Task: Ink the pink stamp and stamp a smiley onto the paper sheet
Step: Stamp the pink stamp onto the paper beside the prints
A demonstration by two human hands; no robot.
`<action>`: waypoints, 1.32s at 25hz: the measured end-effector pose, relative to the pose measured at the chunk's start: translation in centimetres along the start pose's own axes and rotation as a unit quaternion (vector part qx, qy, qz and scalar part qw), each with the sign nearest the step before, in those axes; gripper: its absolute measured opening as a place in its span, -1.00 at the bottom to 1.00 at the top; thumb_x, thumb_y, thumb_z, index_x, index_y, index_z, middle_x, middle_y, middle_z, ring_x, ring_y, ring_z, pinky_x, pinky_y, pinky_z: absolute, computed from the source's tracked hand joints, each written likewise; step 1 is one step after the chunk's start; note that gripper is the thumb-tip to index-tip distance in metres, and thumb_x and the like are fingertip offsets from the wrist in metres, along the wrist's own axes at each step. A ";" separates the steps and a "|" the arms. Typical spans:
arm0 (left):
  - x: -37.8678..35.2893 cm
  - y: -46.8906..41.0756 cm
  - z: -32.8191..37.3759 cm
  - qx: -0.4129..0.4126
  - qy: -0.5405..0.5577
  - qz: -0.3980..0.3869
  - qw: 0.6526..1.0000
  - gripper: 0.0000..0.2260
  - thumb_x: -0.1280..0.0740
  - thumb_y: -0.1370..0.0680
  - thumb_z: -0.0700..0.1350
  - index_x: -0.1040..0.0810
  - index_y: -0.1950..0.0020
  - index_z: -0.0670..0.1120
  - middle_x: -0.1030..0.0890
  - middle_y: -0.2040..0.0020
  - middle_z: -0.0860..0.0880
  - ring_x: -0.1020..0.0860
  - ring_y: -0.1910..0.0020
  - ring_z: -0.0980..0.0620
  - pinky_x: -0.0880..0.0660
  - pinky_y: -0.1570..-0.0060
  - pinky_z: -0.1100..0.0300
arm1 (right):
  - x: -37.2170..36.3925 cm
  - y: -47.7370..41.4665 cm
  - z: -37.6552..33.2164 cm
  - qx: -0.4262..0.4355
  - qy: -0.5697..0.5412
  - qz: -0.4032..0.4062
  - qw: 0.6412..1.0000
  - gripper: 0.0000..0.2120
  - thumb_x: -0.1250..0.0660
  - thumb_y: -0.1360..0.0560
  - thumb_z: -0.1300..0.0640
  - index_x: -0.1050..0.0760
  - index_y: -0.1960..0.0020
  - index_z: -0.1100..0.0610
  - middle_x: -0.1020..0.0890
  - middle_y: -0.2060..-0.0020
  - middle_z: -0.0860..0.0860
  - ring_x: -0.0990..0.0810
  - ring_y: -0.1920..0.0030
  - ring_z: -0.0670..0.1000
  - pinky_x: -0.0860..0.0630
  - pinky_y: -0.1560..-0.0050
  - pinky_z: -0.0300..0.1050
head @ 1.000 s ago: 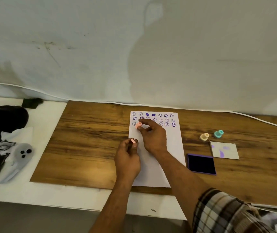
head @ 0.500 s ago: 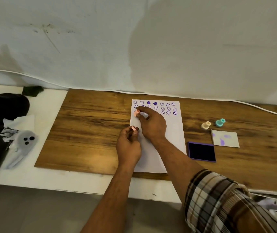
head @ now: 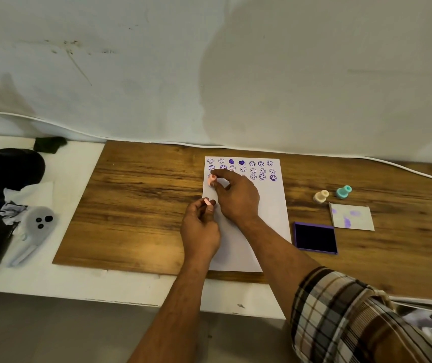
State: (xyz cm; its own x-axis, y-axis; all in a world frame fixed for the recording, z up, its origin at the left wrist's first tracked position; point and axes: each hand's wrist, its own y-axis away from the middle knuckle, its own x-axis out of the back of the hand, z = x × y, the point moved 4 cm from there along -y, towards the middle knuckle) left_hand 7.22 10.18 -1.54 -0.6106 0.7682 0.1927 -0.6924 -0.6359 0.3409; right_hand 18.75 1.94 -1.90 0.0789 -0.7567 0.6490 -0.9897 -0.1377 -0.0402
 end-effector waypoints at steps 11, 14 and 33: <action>0.0 0.2 0.3 -0.002 -0.012 0.014 1.000 -0.79 -0.33 -0.66 -0.11 -0.59 -0.29 -0.02 -0.60 -0.02 0.16 -0.55 0.01 0.22 -0.44 0.06 0.34 | -0.2 -0.7 -1.6 0.115 0.149 -0.041 0.981 -0.74 -0.37 -0.58 0.08 -0.65 -0.25 -0.01 -0.62 0.03 0.25 -0.61 0.05 0.28 -0.51 0.09 -0.03; 0.2 0.2 0.2 0.002 -0.009 0.010 1.000 -0.77 -0.32 -0.66 -0.13 -0.58 -0.32 -0.04 -0.62 -0.09 0.09 -0.57 -0.07 0.11 -0.47 -0.05 0.22 | -0.6 0.0 -2.1 0.093 0.142 -0.014 0.985 -0.79 -0.36 -0.58 0.12 -0.67 -0.17 0.07 -0.63 0.15 0.25 -0.59 0.05 0.30 -0.39 0.18 -0.06; 0.0 0.2 0.7 -0.015 0.009 -0.012 1.000 -0.79 -0.41 -0.61 -0.03 -0.68 -0.23 0.00 -0.70 -0.15 0.06 -0.65 -0.12 0.08 -0.59 -0.13 0.15 | 9.6 5.3 2.0 -0.198 -0.371 0.072 0.905 -0.84 -0.60 -0.48 0.04 -0.74 -0.03 -0.15 -0.79 0.04 -0.16 -0.75 0.04 -0.12 -0.65 0.15 -0.23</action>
State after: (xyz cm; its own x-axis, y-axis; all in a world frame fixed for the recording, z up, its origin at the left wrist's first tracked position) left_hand 7.37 10.11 -0.86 -0.6007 0.7815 0.1686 -0.7177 -0.6201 0.3169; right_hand 14.52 -7.35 2.64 -0.1401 -0.9895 -0.0354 -0.9501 0.1242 0.2862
